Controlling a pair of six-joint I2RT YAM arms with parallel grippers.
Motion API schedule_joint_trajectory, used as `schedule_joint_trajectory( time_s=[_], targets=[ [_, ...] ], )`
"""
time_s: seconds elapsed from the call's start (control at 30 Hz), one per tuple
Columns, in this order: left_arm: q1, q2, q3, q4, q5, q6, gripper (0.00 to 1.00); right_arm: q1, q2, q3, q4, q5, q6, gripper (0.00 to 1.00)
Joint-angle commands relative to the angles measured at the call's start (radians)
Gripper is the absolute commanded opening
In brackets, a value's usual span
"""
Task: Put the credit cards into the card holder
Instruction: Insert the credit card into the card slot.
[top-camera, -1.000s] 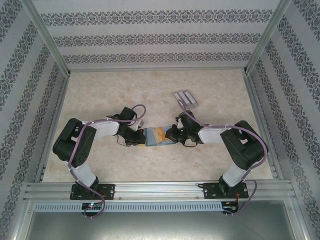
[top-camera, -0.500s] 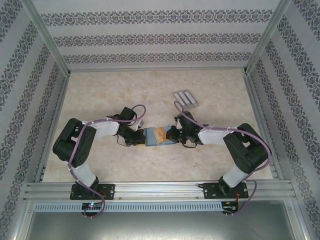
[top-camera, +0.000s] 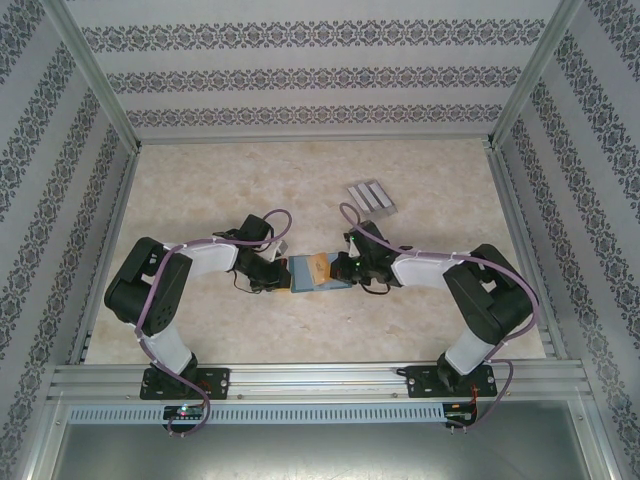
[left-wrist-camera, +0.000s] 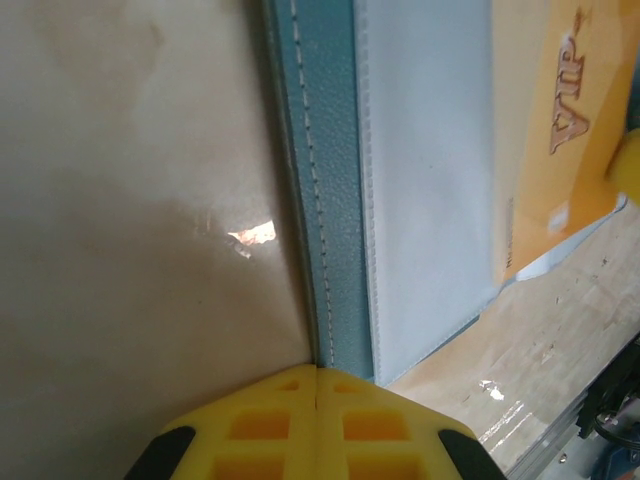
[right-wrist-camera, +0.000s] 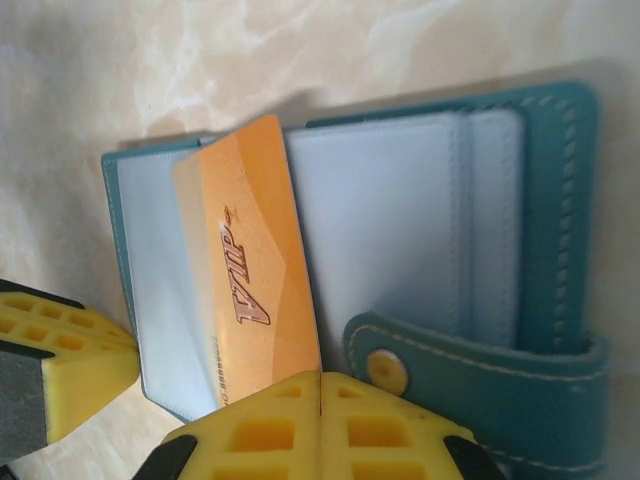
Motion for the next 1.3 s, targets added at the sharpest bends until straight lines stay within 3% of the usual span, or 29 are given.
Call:
schedule_joint_trajectory(
  time_s=[0.0,0.1,0.2,0.53,0.73,0.87,1.07,1.2,1.27],
  targets=[
    [-0.013,-0.02,-0.012,0.002,-0.04,-0.009,0.02,0.045,0.017,0.021,0.003,0.061,0.018,0.04],
    [-0.013,-0.012,0.002,-0.007,-0.027,-0.012,0.02,0.064,0.006,0.013,0.021,0.098,0.046,0.12],
    [-0.012,-0.022,-0.008,0.007,-0.032,-0.021,0.02,0.075,-0.011,0.015,0.018,0.097,0.053,0.13],
    [-0.012,-0.006,-0.004,0.021,-0.019,-0.026,0.01,0.105,0.024,0.059,-0.008,0.023,0.051,0.05],
    [-0.013,-0.019,0.0,0.012,-0.025,-0.023,0.01,0.117,0.075,0.121,-0.038,-0.018,0.022,0.06],
    [-0.013,-0.032,0.019,-0.026,-0.059,0.002,0.13,0.115,0.066,0.127,-0.077,0.0,-0.005,0.13],
    [-0.012,-0.103,0.004,0.001,-0.107,0.001,0.24,0.105,-0.049,0.113,-0.191,0.092,-0.082,0.35],
    [-0.012,-0.164,-0.001,0.008,-0.17,0.01,0.3,0.083,-0.139,0.097,-0.247,0.155,-0.129,0.39],
    [-0.012,-0.196,-0.026,0.064,-0.219,0.017,0.37,0.06,-0.17,0.115,-0.297,0.181,-0.166,0.4]
  ],
)
